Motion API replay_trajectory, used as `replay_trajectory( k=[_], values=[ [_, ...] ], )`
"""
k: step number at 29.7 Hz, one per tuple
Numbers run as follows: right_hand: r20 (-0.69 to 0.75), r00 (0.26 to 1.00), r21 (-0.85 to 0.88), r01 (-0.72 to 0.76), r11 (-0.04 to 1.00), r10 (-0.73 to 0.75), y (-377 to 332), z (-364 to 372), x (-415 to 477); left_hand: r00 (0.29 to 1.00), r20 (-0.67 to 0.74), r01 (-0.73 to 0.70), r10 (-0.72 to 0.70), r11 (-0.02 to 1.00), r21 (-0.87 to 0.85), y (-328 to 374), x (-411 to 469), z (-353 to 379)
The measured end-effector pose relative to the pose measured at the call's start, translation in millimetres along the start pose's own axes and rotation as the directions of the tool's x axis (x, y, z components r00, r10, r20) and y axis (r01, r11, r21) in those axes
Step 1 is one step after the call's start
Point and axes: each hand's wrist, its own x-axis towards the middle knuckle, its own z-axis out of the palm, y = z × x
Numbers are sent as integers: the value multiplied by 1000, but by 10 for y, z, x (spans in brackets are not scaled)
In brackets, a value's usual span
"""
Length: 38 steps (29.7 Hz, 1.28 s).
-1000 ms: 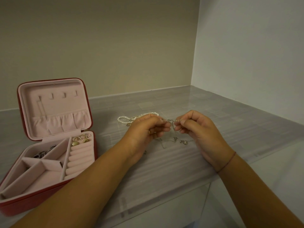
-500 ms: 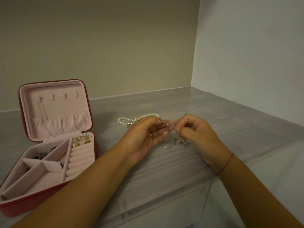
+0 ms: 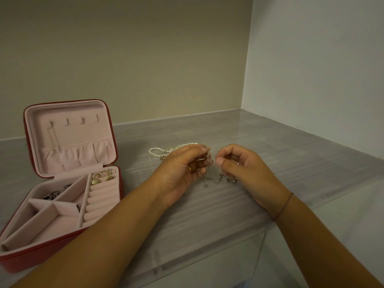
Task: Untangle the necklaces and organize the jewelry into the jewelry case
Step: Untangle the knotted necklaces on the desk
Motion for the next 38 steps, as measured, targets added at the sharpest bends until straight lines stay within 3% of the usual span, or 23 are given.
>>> replay_trajectory(
  k=[7, 20, 24, 28, 33, 38],
  values=[
    [-66, 998, 25, 6, 1000, -5, -10, 5, 0, 1000, -10, -3, 4, 997, 83, -14, -16, 15],
    [-30, 999, 50, -8, 999, 9, 24, -34, -9, 994, 70, 70, -82, 985, 159, -70, -32, 17],
    [-67, 997, 90, -32, 995, 38, 19, -39, -9, 998, 5, 53, -55, 982, 179, -54, -26, -3],
    [-77, 996, 16, -39, 999, 40, 42, -39, -8, 999, -12, 32, -30, 966, 258, -64, -20, -12],
    [-110, 993, -83, -53, 995, 44, 59, -29, 4, 994, -29, -82, 108, 879, 471, -87, -25, -6],
    [-147, 989, -117, -43, 992, 25, 58, -22, 11, 977, -43, -149, 211, 806, 573, -109, -19, -22]
  ],
)
